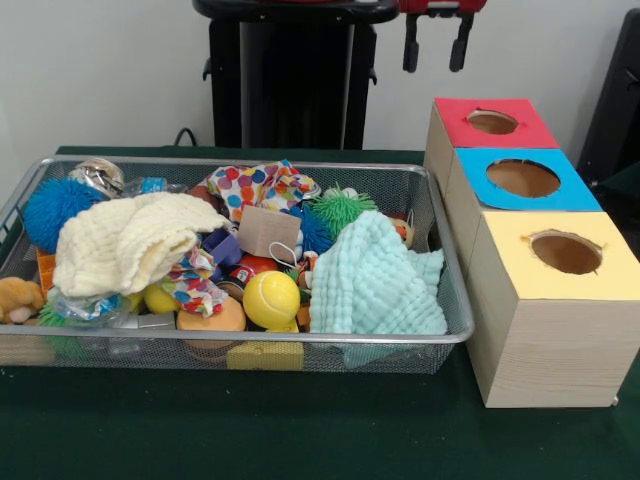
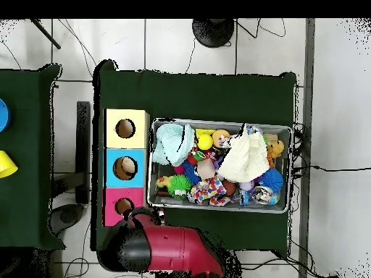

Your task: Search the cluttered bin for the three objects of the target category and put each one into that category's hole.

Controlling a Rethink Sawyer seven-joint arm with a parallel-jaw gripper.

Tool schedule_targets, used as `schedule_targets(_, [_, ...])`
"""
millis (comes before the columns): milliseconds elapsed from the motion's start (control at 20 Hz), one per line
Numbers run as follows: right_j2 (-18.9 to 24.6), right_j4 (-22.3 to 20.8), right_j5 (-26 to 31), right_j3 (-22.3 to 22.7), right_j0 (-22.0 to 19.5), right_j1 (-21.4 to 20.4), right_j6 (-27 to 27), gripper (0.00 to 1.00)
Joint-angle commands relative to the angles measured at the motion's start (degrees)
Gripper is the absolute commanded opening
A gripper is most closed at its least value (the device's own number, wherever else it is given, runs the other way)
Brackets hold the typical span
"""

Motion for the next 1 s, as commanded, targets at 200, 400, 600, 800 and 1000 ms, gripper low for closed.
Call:
schedule_targets(200, [7.78, 3.55, -1.29, 2.69, -3.53, 3.15, 7.06, 1.0])
schedule_targets(400, [9.08, 4.39, -0.05, 3.14, -4.71, 2.86, 6.76, 1.0])
schedule_targets(600, [10.01, 4.73, 0.76, 3.07, -5.8, 3.26, 6.66, 1.0])
schedule_targets(800, [11.02, 4.06, -1.28, 2.84, -7.13, 5.35, 6.35, 1.0])
schedule_targets(1000, [11.39, 3.38, -1.5, 1.84, -7.82, 6.65, 6.17, 1.0])
